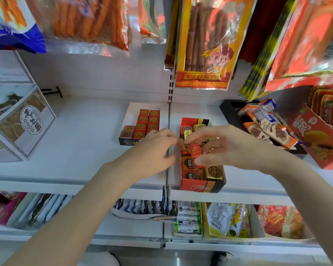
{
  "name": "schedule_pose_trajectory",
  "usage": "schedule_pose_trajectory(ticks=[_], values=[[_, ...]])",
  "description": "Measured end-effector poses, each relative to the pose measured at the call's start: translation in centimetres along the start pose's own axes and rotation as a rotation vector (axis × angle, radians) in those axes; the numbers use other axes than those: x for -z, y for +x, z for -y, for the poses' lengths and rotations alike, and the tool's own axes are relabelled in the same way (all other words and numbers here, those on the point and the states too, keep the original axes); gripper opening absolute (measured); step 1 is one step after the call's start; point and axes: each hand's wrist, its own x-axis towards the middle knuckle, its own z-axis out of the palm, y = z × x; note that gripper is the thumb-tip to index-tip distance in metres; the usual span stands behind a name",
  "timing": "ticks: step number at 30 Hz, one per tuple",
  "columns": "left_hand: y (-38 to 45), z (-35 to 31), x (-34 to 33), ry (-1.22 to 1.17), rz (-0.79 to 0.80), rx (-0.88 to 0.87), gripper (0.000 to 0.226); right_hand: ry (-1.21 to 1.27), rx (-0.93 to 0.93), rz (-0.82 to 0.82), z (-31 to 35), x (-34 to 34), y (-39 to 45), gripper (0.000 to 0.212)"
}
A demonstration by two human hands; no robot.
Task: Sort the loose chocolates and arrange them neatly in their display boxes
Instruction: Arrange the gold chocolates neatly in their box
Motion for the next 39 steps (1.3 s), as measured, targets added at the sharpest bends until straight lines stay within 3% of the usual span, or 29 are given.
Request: schedule_pose_trajectory(ticks=[4, 11, 19, 25, 28, 32, 39], values=[[-0.4, 0.0, -0.2, -0.014, 0.012, -0.004, 0.037, -0.090, 0.025, -0.026, -1.3, -1.5, 0.1, 0.032], [-0.5, -0.2, -0.2, -0.020, 0.014, 0.000, 0.037, -0.002, 0.012, -0.043, -2.3, -1.9, -0.2, 0.027], [-0.3, -0.4, -0.3, -0.023, 0.008, -0.001, 0.033, -0.066, 0.047, -0.062, -2.5, -2.2, -0.4, 0.025], [-0.3, -0.4, -0.3, -0.026, 0.003, -0.001, 0.030, -0.342, 0.120, -0.062, -2.7, -2.2, -0.1, 0.007], [-0.1, -0.3, -0.4, -0.031, 0.003, -0.002, 0.028, -0.343, 0.105, -0.078, -2.7, -1.2, -0.5, 0.012], [0.0, -0.5, -0.4, -0.045, -0.001, 0.001, 0.024, -0.429, 0.059, -0.256, -2.9, 1.3, -1.2, 0.016], [0.9, -1.3, -1.0, 0.099, 0.056, 0.047, 0.032, -0.694, -0.119, -0.153, -3.3, 0.7, -0.3, 0.026]])
